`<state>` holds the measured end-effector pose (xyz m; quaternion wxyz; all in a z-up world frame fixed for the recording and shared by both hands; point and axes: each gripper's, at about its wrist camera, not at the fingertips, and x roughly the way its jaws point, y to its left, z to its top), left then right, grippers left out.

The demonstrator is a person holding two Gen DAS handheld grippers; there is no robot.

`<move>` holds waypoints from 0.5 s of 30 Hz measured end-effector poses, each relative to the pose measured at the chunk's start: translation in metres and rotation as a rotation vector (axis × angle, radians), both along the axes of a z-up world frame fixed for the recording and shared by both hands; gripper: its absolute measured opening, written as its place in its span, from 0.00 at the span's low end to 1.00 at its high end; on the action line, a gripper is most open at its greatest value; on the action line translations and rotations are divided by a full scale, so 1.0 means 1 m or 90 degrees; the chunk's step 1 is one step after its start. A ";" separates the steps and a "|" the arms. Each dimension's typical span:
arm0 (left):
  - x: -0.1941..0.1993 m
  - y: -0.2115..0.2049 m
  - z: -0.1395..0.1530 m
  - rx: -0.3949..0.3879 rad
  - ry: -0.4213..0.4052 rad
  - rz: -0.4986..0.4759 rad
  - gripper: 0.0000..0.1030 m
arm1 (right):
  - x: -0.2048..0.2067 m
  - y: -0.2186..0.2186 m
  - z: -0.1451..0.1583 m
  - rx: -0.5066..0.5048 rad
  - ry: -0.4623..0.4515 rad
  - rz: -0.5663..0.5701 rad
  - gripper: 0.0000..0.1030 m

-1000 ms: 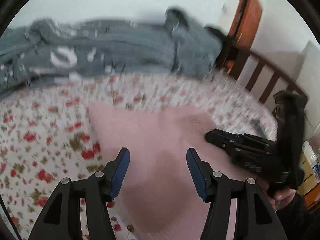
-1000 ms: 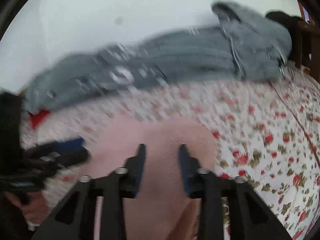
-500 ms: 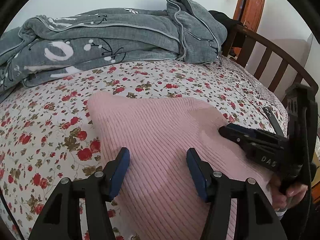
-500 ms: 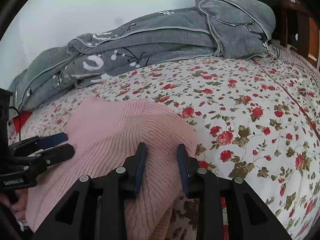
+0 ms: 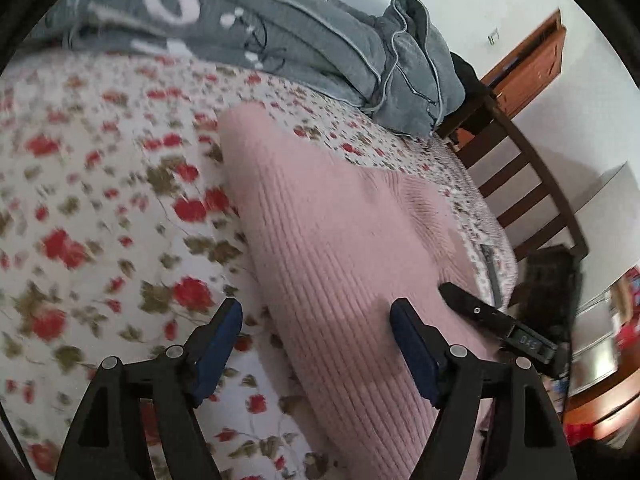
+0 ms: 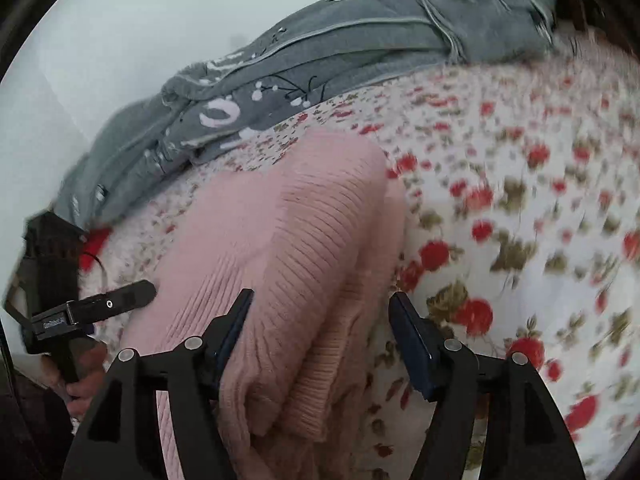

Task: Fold small clothes

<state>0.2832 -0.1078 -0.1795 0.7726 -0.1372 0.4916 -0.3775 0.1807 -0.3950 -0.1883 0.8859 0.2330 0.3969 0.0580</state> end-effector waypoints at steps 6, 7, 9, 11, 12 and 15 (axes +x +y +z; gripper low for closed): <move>0.007 -0.024 -0.010 -0.007 0.024 0.015 0.59 | 0.010 -0.002 -0.004 0.031 0.007 0.015 0.63; 0.007 -0.024 -0.006 -0.010 0.021 0.026 0.46 | 0.012 -0.002 -0.005 0.049 0.007 0.021 0.54; 0.007 -0.019 0.008 -0.028 0.004 0.029 0.38 | 0.013 -0.006 -0.004 0.096 0.001 0.021 0.39; 0.007 -0.014 0.024 -0.022 -0.020 0.028 0.37 | 0.012 0.001 0.010 0.077 -0.008 0.007 0.34; 0.007 -0.010 0.034 -0.009 -0.041 0.037 0.37 | 0.012 0.010 0.020 0.053 -0.023 0.009 0.33; 0.017 0.014 0.061 0.028 -0.087 0.070 0.37 | 0.028 0.041 0.043 0.048 -0.054 0.034 0.32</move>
